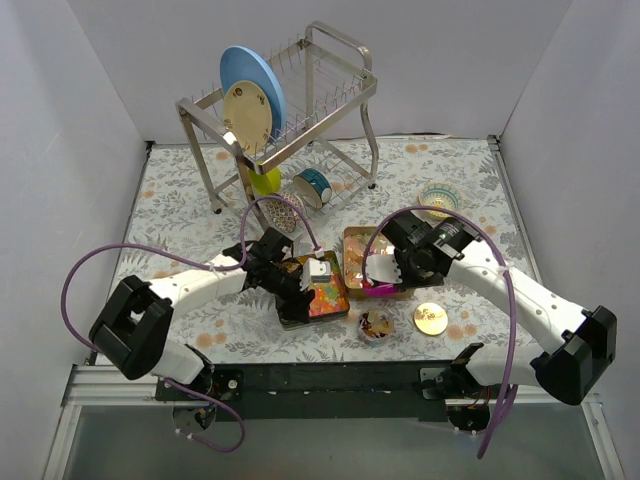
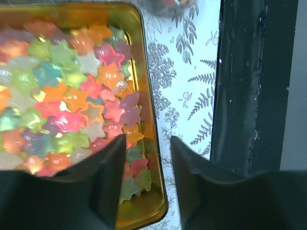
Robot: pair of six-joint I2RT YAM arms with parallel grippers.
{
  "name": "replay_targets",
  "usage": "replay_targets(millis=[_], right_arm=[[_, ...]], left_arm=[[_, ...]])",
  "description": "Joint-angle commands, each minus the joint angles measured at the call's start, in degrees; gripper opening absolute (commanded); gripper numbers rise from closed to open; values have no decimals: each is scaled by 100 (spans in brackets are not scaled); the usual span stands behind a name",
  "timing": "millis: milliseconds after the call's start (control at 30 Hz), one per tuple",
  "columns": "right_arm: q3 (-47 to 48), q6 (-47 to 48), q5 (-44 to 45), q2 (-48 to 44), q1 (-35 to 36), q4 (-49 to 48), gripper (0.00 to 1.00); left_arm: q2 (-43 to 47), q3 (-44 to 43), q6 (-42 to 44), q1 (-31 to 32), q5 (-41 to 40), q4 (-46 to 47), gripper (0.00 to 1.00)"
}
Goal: Pack the candies
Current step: Move the storage box to the center of the board.
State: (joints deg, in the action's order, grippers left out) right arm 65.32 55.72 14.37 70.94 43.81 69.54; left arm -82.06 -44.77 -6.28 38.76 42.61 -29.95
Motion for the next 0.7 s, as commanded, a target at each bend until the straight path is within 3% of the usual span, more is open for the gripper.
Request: replay_targets(millis=[0,67,233,300,433,500,533,667], right_arm=[[727,420,-58,305,-31,-1,1],[1122,562,-5,534,-31,16,1],[2123,896,92,1518,57,261,1],[2546,1115,153,1886,136,341,1],[2960,1484,478,2398,513,394,1],[3161,1617,706,2704,672,420,1],[3223,1652,786,2802,794,446,1],[3417,1801,1243,3224,1076,534,1]], left_arm=[[532,-418,381,17,274,-263,46],[839,-462,496,17,91,-730,51],[1701,-129,996,-376,-481,-986,49],[1938,12,1129,-745,-430,-1030,37],[1782,-128,1725,-2377,61,-1485,15],[1703,-155,2156,-2785,256,-1627,6],[1720,-111,2314,-3108,422,-1741,5],[1817,398,2930,-3340,310,-1514,0]])
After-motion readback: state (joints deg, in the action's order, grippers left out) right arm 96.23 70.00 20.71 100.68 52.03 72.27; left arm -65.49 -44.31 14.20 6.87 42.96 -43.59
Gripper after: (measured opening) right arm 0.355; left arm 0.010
